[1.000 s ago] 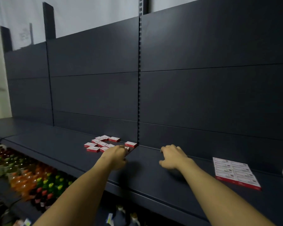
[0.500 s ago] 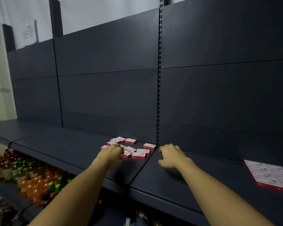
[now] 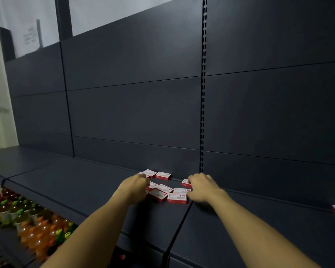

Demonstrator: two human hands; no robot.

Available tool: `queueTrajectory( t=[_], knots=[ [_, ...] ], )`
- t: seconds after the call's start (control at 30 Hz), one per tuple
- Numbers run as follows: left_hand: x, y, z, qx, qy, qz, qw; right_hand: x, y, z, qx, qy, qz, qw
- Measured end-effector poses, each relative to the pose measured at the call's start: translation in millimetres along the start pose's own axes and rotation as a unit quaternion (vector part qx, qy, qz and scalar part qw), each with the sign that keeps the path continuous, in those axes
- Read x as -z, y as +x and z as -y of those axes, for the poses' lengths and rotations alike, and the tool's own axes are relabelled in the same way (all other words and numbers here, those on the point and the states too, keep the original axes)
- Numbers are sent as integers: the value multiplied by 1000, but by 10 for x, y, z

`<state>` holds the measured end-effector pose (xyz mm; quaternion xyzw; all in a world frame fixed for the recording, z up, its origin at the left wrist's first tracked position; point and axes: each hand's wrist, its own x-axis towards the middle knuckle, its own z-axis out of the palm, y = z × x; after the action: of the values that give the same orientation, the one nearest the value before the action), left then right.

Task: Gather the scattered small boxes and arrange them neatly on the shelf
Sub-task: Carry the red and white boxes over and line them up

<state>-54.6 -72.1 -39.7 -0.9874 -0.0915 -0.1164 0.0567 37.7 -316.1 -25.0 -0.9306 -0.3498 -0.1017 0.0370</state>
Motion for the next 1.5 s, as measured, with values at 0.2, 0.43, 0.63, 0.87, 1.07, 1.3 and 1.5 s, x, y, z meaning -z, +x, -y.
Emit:
queueTrajectory(
  t=[0.2, 0.43, 0.63, 0.87, 1.07, 1.3, 1.5],
  knots=[
    [-75, 454, 153, -19, 21, 28, 999, -66, 483, -9, -4, 20, -1, 1000],
    [-180, 855, 307, -39, -36, 67, 996, -49, 889, -65, -9, 29, -8, 999],
    [-218, 910, 424, -53, -51, 158, 985, -71, 1090, 47, -16, 33, -12, 999],
    [-209, 1088, 494, -127, -74, 197, 969, -92, 1260, 203, -26, 50, -14, 998],
    [-154, 1220, 620, -154, -92, 161, 971, -163, 1349, 334, -61, 65, -4, 996],
    [110, 1257, 1049, -138, -73, 52, 986, -336, 1444, 577, -59, 52, 2, 997],
    [25, 1154, 1301, -114, -58, 26, 992, -535, 1579, 715, -55, 20, 23, 998]
  ],
)
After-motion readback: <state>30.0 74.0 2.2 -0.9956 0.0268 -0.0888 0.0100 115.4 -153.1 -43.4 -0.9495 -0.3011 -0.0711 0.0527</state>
